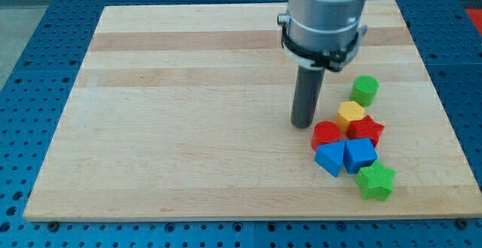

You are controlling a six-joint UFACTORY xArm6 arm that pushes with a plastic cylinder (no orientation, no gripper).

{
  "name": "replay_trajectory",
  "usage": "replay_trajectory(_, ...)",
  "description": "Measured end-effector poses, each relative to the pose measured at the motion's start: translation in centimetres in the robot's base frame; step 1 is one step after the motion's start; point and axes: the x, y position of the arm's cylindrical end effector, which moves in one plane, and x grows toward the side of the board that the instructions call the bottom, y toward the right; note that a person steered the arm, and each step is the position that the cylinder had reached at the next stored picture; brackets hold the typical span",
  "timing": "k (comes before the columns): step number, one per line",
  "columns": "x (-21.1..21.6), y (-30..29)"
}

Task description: Push the green circle to the top right side of the green star

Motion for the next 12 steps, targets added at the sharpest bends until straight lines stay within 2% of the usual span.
replay_trajectory(1,-3.4,0.6)
replay_trajectory(3,-5.7,8.8)
replay_trajectory(7,-6.8,10.2)
replay_trajectory(8,-6.8,12.2)
replay_trajectory(12,-6.8,12.6)
